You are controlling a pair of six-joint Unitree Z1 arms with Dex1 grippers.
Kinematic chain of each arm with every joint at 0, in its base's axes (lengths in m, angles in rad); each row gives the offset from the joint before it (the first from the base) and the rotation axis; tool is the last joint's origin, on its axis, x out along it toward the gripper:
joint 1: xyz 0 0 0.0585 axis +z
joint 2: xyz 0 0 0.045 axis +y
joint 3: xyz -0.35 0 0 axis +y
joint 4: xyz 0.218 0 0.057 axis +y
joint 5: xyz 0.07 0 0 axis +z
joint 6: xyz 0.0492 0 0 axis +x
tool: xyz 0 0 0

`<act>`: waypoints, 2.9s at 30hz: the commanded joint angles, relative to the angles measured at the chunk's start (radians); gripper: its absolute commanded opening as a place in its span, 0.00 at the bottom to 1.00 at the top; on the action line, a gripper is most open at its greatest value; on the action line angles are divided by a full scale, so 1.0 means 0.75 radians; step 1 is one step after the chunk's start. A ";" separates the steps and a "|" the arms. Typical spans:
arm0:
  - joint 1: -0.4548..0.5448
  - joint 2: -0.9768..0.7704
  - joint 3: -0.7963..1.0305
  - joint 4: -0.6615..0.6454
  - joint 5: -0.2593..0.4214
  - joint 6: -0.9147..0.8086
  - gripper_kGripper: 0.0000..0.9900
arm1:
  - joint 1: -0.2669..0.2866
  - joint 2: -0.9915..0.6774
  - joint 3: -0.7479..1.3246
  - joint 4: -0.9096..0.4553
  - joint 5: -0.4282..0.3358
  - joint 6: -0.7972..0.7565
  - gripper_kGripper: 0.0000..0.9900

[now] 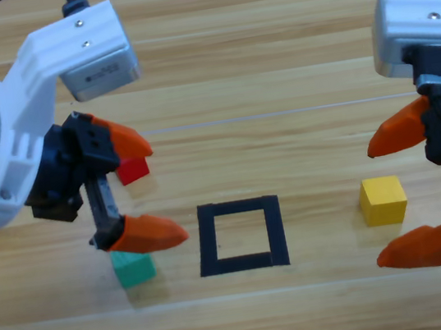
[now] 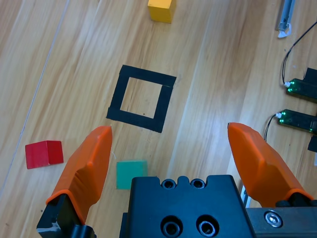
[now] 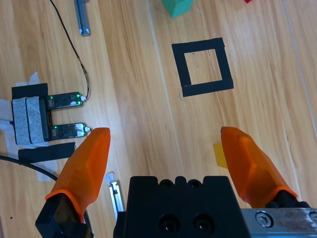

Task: Stack the blocks in the rectangular block: red at the bottom, yellow in the middle, green on top

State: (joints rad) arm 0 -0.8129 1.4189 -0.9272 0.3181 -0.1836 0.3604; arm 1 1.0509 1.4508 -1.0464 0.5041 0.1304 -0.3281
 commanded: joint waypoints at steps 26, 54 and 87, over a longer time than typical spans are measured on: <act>0.268 0.194 -0.420 0.294 0.482 -1.221 0.98 | -0.119 0.199 -0.006 -0.122 -0.714 1.055 0.99; 0.370 1.117 -1.220 0.987 0.396 -1.916 0.98 | -0.301 0.806 -0.311 0.158 -0.393 1.466 1.00; 0.468 1.338 -1.322 0.946 0.335 -1.865 0.85 | -0.321 0.806 -0.266 0.160 -0.335 1.485 0.00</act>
State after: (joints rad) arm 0 -0.4715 2.3629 -1.9123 1.0406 0.0817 -1.0531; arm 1 0.8430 2.0583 -1.2845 0.6152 -0.1283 0.8037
